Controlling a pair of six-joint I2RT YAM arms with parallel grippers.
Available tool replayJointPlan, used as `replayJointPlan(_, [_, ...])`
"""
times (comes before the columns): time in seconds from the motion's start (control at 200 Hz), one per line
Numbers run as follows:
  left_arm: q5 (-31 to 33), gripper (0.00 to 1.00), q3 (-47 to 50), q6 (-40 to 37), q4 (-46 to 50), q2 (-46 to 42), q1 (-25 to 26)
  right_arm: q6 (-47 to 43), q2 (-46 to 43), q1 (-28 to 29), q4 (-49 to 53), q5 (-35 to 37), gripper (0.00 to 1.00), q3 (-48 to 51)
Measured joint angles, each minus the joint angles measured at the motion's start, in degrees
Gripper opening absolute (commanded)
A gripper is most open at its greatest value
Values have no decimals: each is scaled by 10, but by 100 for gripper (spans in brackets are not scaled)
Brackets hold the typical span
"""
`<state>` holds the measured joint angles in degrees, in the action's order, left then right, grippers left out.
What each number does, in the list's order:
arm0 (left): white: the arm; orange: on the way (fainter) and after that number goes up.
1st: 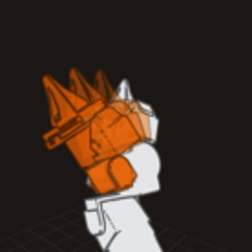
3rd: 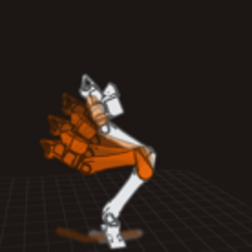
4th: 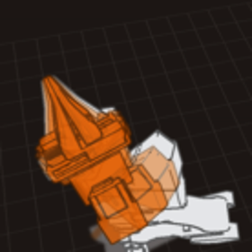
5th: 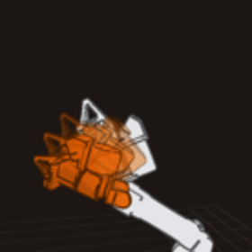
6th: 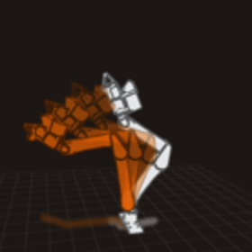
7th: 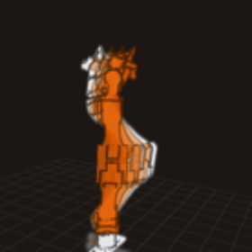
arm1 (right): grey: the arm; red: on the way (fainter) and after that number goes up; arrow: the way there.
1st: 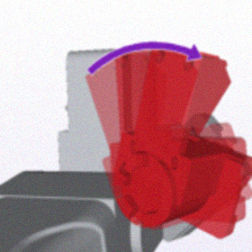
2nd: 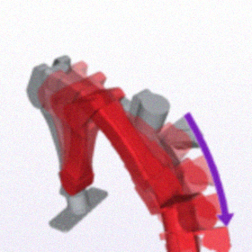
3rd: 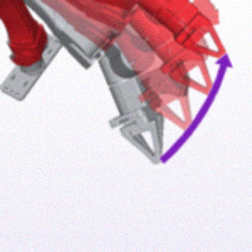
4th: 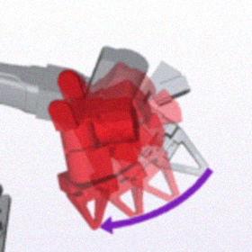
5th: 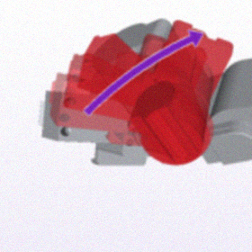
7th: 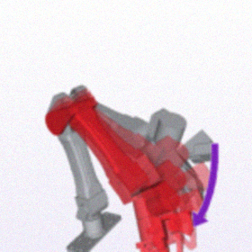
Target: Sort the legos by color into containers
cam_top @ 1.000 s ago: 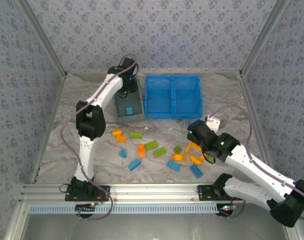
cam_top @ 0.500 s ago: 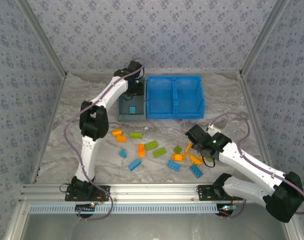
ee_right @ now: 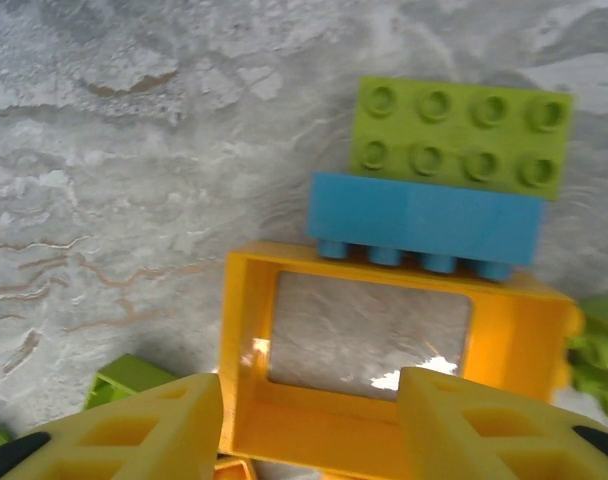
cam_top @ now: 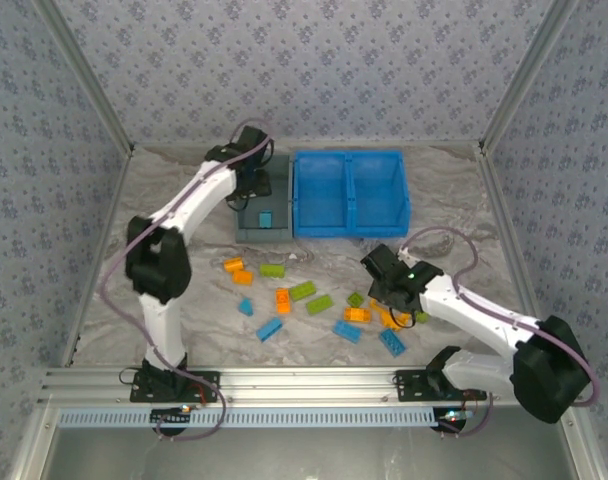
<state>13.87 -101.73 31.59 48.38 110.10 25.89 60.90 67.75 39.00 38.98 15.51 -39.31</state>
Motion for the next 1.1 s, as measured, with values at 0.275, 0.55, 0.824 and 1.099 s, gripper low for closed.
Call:
replayJointPlan(0.275, [-41,75,231,11,-102,-295,149,-13,82,-20,-84,-33,30,-1])
replayJointPlan(0.55, [-80,82,437,52,-168,-457,332,-13,112,-25,-106,-36,13,-2])
replayJointPlan(0.824, [-75,79,474,78,-221,-520,413,-15,56,-9,-42,0,7,-43])
replayJointPlan(1.099, [21,82,371,82,-200,-461,400,-163,40,-71,-15,-15,5,-244])
